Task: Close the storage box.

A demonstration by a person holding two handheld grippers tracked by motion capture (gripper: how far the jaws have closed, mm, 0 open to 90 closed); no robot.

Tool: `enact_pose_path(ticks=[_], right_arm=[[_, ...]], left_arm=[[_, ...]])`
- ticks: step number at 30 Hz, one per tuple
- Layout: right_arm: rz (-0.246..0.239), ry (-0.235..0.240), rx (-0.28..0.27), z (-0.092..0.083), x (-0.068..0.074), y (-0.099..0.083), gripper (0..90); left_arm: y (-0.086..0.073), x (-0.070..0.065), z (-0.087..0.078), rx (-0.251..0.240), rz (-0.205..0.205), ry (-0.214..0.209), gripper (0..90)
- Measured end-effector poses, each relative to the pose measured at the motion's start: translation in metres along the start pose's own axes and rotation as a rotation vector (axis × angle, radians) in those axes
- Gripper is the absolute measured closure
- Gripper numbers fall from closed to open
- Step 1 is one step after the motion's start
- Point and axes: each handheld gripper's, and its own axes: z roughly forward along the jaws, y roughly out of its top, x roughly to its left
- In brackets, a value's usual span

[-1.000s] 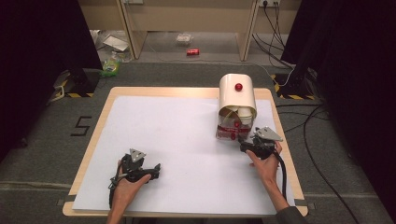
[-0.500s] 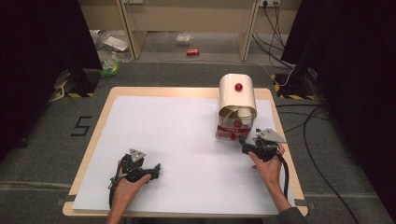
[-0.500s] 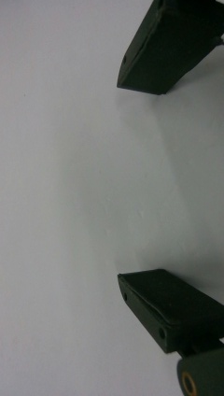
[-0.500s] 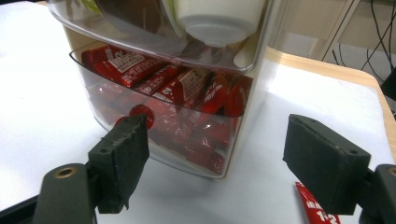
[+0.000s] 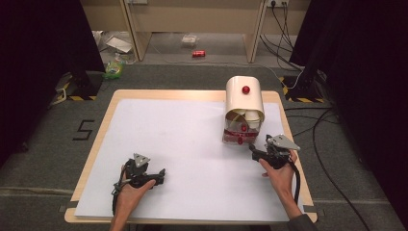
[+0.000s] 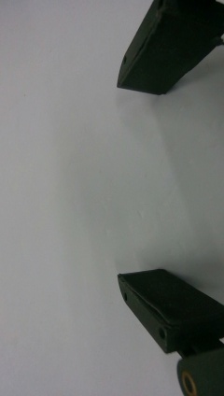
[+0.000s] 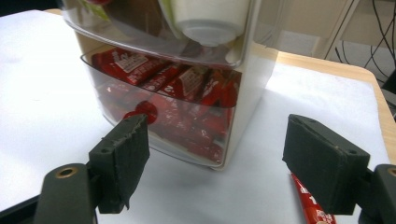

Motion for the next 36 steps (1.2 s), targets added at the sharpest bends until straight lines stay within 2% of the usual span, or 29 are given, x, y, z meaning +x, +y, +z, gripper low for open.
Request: enact_pose_path(ticks=[17,36], right_arm=[[-0.004,0.009,-0.029,-0.014,0.004,0.002,23.5],[0.008,0.037,-0.034,-0.038,0.005,-0.008,23.9]], left_arm=[[0.0,0.0,0.0,0.0,-0.001,-0.001,6.2],[0.0,0.0,0.0,-0.001,-0.002,-0.002,6.2]])
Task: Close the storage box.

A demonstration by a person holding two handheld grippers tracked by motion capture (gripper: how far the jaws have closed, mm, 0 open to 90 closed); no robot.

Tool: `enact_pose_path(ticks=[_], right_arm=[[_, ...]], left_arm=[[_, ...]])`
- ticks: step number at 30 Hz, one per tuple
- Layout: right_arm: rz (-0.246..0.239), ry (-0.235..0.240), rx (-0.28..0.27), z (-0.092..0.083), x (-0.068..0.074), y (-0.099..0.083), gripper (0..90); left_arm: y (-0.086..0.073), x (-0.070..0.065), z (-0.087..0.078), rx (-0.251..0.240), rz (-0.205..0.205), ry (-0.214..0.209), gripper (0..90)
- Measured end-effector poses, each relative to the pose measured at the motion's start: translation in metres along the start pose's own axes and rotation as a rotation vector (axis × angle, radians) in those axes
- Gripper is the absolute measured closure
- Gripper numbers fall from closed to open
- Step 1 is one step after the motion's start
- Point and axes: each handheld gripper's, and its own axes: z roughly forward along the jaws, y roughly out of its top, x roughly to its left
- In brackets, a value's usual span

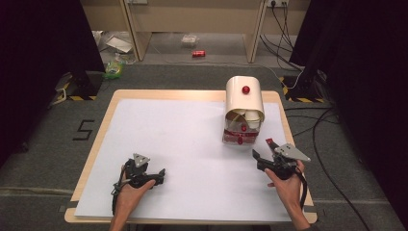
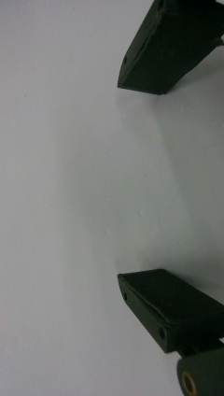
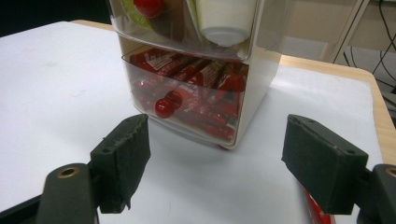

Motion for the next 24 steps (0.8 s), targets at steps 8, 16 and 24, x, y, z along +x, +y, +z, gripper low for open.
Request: enact_pose_path(ticks=[8,16,24], right_arm=[[0.006,0.011,-0.008,-0.012,0.001,-0.005,24.0],[0.014,0.02,-0.007,-0.022,0.002,-0.011,24.1],[0.016,0.03,-0.002,-0.03,0.004,-0.016,24.1]], left_arm=[[0.0,0.0,0.0,0.0,0.0,0.0,6.2],[0.0,0.0,0.0,0.0,0.0,-0.001,6.2],[0.0,0.0,0.0,0.0,-0.001,-0.001,6.3]])
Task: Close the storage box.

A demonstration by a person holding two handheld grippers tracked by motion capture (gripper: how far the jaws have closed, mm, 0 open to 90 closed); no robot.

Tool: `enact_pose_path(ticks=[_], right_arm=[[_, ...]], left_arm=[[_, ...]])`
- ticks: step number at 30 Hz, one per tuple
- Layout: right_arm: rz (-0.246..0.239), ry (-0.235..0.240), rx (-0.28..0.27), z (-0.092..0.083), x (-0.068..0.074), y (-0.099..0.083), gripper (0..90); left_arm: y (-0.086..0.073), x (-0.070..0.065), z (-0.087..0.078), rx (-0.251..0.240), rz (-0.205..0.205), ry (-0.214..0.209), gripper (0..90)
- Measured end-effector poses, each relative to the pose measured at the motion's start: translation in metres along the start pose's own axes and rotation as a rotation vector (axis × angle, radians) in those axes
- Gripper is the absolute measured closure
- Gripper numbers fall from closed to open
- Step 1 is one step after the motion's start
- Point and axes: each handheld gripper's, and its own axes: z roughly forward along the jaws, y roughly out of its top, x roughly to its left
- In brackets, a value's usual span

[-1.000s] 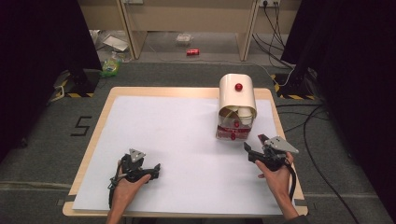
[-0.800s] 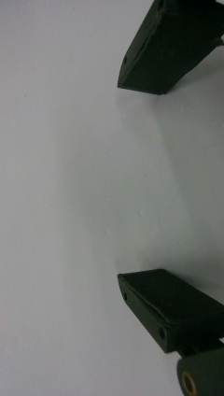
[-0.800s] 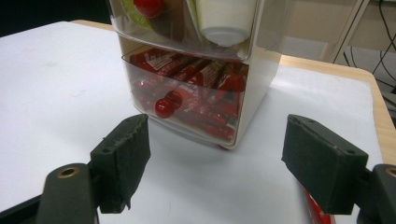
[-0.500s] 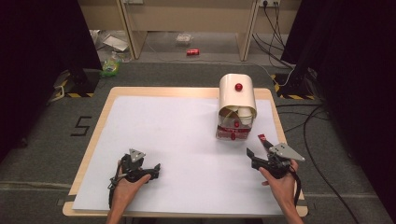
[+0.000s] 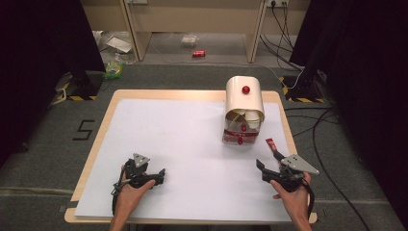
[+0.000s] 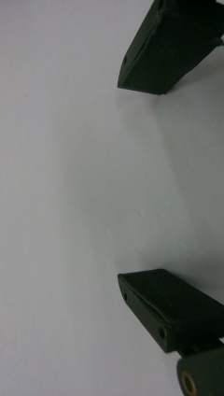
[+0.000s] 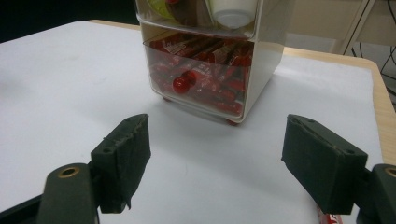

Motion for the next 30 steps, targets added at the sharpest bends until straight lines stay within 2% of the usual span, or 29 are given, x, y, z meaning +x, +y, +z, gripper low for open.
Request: enact_pose_path(ticks=[11,30], right_arm=[[0.007,0.015,0.012,-0.008,0.002,-0.006,24.1],[0.001,0.059,0.086,-0.02,0.005,-0.018,21.6]], left_arm=[[0.0,0.0,0.0,-0.001,-0.001,-0.001,6.3],[0.0,0.0,0.0,-0.001,-0.001,0.0,6.3]])
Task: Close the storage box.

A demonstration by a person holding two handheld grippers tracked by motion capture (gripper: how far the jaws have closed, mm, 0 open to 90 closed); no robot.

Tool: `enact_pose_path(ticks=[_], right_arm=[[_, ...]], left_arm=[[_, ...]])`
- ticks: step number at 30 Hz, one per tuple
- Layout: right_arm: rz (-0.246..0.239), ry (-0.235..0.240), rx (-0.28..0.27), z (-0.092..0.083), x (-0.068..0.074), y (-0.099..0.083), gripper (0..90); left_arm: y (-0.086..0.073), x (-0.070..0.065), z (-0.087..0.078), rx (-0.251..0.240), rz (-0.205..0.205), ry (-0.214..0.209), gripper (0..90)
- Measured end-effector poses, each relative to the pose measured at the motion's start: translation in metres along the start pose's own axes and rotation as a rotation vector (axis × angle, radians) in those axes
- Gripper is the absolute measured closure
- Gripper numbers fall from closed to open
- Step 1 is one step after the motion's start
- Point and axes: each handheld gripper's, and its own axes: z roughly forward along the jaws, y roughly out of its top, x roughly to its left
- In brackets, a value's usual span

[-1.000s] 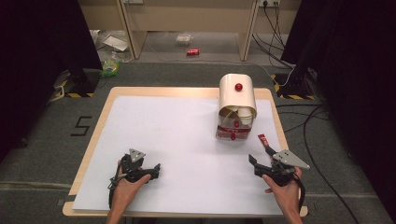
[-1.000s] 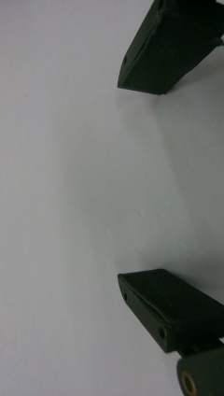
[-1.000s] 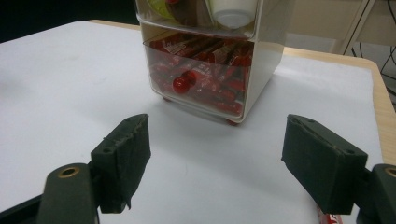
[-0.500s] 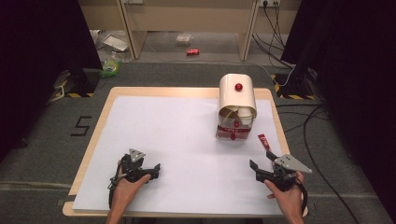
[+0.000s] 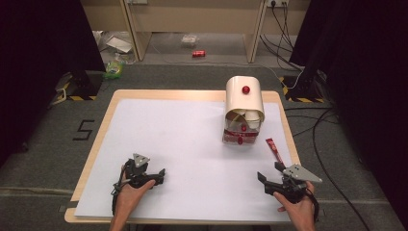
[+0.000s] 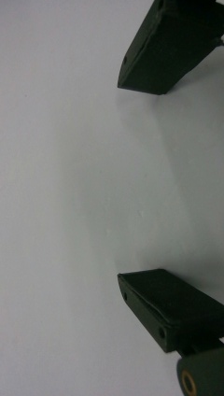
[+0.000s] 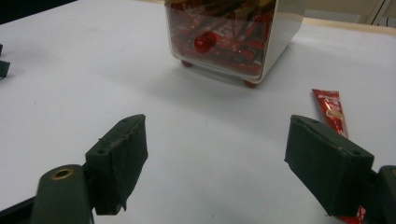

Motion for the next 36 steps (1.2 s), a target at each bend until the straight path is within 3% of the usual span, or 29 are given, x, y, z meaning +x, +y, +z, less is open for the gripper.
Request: enact_pose_path(ticks=[14,18,36], right_arm=[[-0.031,0.025,0.074,-0.007,0.005,-0.01,21.0],[-0.019,0.026,0.089,-0.009,0.005,-0.013,21.0],[-0.036,0.061,0.231,-0.009,0.007,-0.027,21.0]], left_arm=[[0.0,0.0,0.0,0.0,0.0,0.0,6.3],[0.0,0.0,0.0,0.0,0.001,0.0,6.3],[0.0,0.0,0.0,0.0,0.001,0.001,6.3]])
